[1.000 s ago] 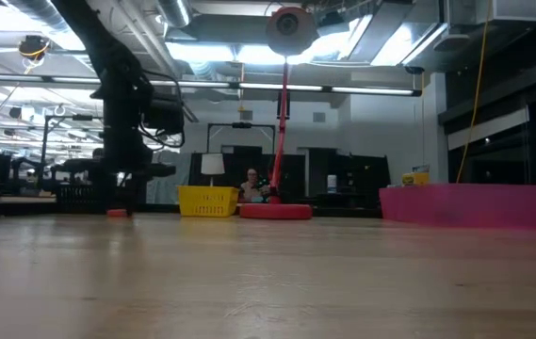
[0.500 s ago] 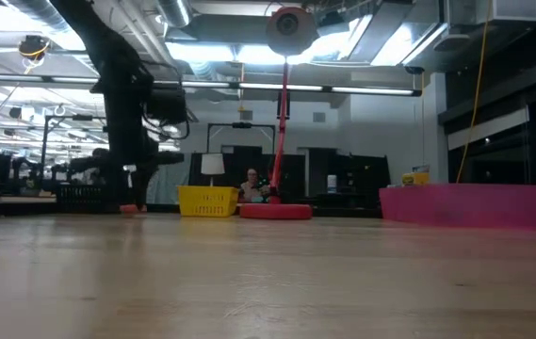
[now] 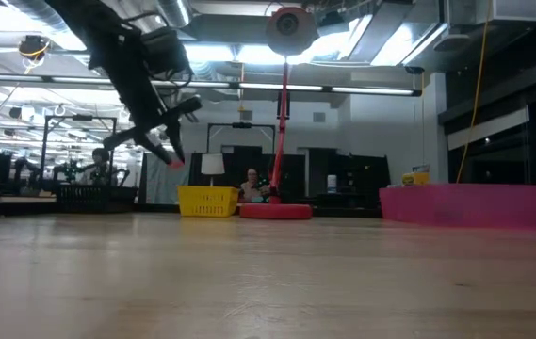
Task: Pick & Place School Supplies
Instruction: Put the orange eraser into the yellow bin
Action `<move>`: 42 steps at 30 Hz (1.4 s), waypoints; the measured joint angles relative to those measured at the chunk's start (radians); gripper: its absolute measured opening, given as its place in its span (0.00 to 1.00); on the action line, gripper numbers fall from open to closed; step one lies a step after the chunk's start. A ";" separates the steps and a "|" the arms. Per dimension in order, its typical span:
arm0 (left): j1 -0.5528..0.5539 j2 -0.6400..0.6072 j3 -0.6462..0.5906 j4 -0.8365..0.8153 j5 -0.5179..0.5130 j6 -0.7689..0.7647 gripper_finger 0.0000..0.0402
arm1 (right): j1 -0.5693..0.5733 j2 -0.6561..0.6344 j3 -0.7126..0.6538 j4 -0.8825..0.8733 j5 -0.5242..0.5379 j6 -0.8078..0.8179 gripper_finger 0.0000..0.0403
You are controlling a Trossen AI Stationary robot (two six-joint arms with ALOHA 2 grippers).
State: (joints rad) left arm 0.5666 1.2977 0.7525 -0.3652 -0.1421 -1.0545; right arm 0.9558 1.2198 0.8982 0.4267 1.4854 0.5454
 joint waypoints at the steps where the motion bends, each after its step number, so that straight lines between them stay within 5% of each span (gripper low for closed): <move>1: 0.011 0.006 0.000 0.031 0.001 0.007 0.18 | 0.000 0.000 0.000 0.000 0.001 0.000 0.02; 15: 0.182 0.212 0.001 0.360 0.117 0.105 0.18 | -0.001 0.000 0.009 0.009 0.027 -0.004 0.02; 22: 0.208 0.262 0.077 0.360 0.121 0.223 0.24 | -0.002 0.000 0.025 0.008 0.044 -0.030 0.02; 34: 0.208 0.262 0.137 0.249 0.086 0.309 0.36 | -0.002 0.000 0.025 0.008 0.044 -0.037 0.02; 42: 0.067 0.225 0.137 0.280 0.299 0.509 0.37 | -0.001 0.000 0.025 0.008 0.029 -0.063 0.02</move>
State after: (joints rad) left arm 0.6341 1.5228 0.8890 -0.0855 0.1573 -0.5454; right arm 0.9550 1.2198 0.9234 0.4342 1.5147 0.4827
